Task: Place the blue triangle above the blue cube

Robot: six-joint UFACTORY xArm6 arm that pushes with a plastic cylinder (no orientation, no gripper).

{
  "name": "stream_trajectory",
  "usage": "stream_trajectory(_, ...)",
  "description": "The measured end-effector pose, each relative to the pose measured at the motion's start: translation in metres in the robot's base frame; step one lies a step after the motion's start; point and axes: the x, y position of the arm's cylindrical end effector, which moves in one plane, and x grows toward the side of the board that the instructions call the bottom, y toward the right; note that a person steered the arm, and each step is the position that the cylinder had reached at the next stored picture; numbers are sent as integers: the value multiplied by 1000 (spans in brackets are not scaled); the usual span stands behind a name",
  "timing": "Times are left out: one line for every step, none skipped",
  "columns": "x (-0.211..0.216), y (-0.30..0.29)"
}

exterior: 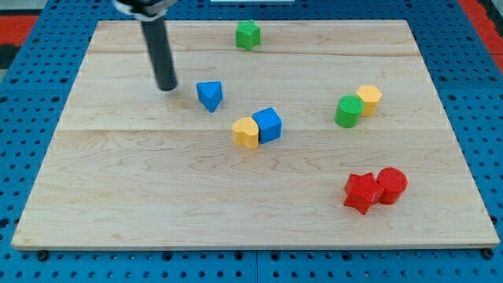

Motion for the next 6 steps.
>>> stream_trajectory(8,43)
stream_trajectory(8,114)
stream_trajectory(22,124)
stream_trajectory(39,125)
stream_trajectory(52,125)
stream_trajectory(54,93)
